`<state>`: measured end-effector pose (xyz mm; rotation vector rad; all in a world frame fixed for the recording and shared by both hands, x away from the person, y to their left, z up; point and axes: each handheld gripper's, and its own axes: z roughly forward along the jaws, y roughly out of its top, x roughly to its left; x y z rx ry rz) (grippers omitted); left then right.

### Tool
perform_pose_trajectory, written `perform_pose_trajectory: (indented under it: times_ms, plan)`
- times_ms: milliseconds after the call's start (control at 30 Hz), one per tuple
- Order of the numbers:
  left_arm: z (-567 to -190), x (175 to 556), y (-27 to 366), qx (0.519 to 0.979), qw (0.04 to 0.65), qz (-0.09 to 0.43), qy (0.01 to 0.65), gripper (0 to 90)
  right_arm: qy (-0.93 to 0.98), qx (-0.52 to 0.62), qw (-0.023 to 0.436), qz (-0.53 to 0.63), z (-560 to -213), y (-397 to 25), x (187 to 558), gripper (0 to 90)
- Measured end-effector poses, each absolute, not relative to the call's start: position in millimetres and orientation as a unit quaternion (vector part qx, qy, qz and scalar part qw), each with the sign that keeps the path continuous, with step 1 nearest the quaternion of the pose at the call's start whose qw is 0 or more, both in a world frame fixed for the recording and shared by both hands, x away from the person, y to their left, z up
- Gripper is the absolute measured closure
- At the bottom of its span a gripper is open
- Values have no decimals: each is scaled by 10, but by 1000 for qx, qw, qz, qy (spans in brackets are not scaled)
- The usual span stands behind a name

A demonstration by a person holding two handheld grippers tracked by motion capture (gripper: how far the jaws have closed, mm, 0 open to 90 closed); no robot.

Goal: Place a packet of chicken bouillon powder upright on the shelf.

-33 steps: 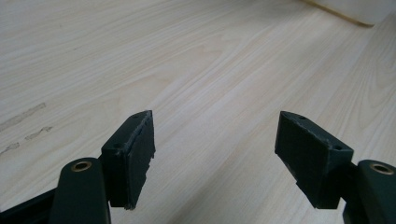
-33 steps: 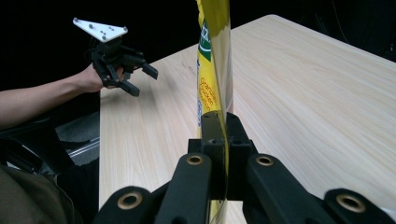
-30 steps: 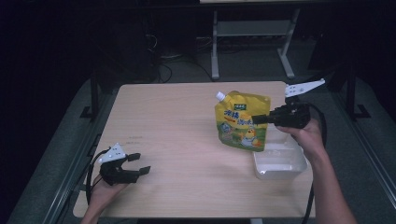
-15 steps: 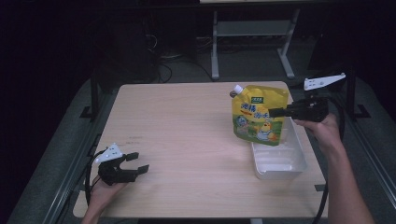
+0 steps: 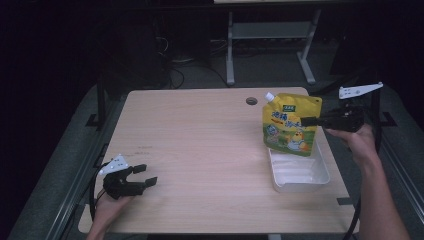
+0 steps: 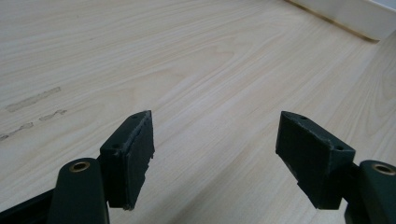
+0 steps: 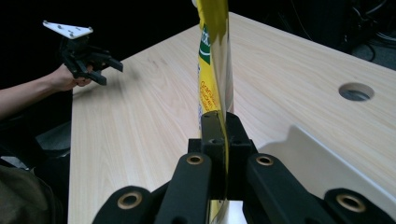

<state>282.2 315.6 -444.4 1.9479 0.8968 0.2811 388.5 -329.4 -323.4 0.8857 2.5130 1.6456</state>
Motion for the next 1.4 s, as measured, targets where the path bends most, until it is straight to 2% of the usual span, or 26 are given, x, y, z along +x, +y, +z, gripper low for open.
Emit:
perform_pose_trajectory:
  times_ms: [367,1400]
  plan:
    - [-4449,2818,3178,788,477,111,372,272,800,304,25,517,-3264,-3491,3888,894]
    - [-4472,2828,3227,780,486,104,380,273,806,333,15,489,-3598,-3368,3957,875]
